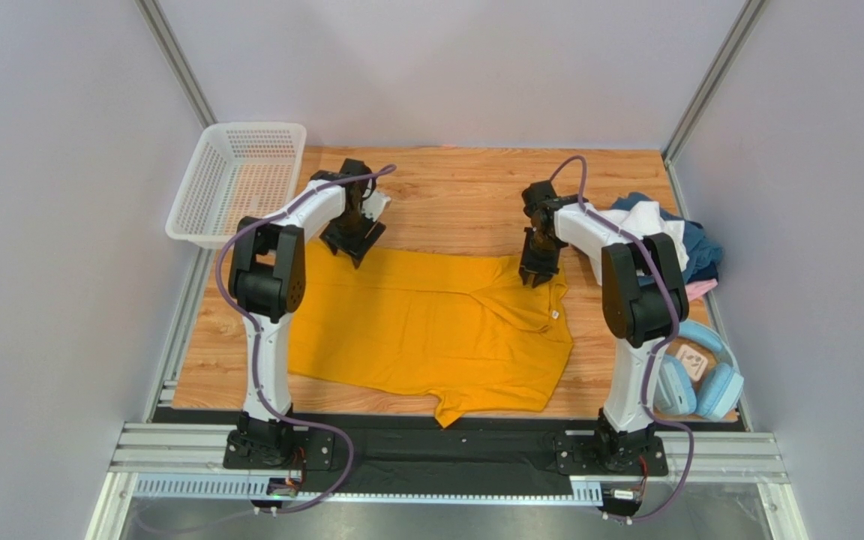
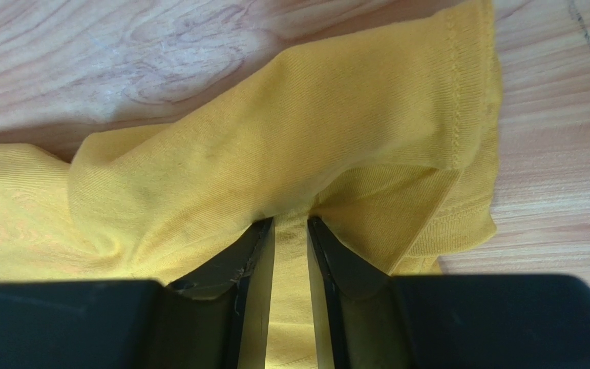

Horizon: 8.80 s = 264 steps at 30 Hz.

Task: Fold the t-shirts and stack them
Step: Fold the flattened tshirt in 1/3 of the way

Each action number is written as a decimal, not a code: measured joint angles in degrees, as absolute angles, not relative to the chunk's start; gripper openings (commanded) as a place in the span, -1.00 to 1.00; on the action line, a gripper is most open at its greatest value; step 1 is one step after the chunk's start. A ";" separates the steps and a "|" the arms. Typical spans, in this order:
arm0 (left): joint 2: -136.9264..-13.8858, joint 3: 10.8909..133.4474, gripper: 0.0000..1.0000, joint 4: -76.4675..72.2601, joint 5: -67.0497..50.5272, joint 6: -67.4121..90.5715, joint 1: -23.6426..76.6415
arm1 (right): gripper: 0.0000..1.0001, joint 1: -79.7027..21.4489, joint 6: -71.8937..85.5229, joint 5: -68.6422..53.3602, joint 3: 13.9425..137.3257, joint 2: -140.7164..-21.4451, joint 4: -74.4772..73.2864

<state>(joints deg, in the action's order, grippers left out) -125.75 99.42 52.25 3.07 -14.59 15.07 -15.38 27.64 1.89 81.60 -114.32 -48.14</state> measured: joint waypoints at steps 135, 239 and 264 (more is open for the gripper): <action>-120.97 93.01 0.22 49.91 8.03 -15.94 15.25 | -0.22 -31.11 19.92 6.55 75.18 -101.95 -50.06; -119.02 88.60 0.16 48.23 8.25 -16.67 15.25 | -1.00 -29.85 23.09 -0.12 82.35 -93.82 -56.62; -119.02 88.55 0.16 48.58 7.99 -16.60 15.25 | -1.00 -27.18 24.29 -8.99 86.00 -96.73 -52.31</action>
<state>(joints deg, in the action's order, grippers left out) -119.02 88.55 48.58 7.99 -16.60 15.25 -27.18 24.29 -8.99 86.00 -96.73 -52.31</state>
